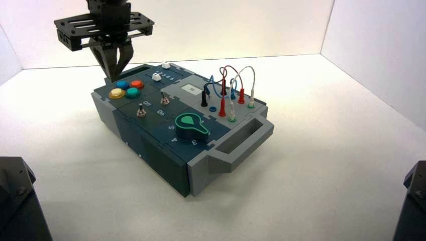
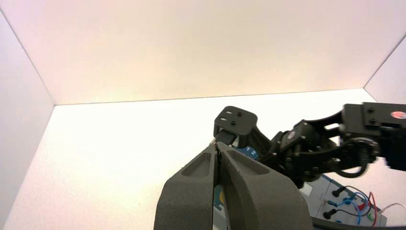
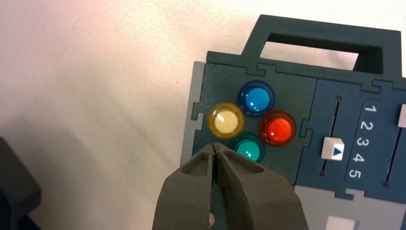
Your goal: Push the yellow button with the right gripper.
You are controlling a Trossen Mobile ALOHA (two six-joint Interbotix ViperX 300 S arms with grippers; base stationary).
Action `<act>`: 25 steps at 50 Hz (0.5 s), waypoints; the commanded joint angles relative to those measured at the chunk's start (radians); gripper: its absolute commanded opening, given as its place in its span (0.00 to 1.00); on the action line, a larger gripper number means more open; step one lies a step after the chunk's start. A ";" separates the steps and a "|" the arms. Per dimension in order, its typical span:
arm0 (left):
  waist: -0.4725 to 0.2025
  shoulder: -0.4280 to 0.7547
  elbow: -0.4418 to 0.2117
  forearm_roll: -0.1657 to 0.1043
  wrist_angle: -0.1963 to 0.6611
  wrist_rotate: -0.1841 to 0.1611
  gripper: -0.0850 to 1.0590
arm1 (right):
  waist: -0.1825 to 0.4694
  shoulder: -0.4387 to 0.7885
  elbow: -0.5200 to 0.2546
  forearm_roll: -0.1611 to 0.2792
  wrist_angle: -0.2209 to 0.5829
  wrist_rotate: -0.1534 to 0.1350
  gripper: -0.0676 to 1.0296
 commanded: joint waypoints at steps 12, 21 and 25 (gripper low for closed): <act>0.006 0.043 -0.046 0.002 -0.005 0.028 0.05 | -0.015 0.025 -0.098 0.005 0.021 -0.006 0.04; 0.006 0.051 -0.048 0.002 -0.006 0.041 0.05 | -0.021 0.049 -0.124 0.012 0.037 -0.006 0.04; 0.006 0.054 -0.048 0.002 -0.008 0.041 0.05 | -0.025 0.057 -0.133 0.017 0.040 -0.006 0.04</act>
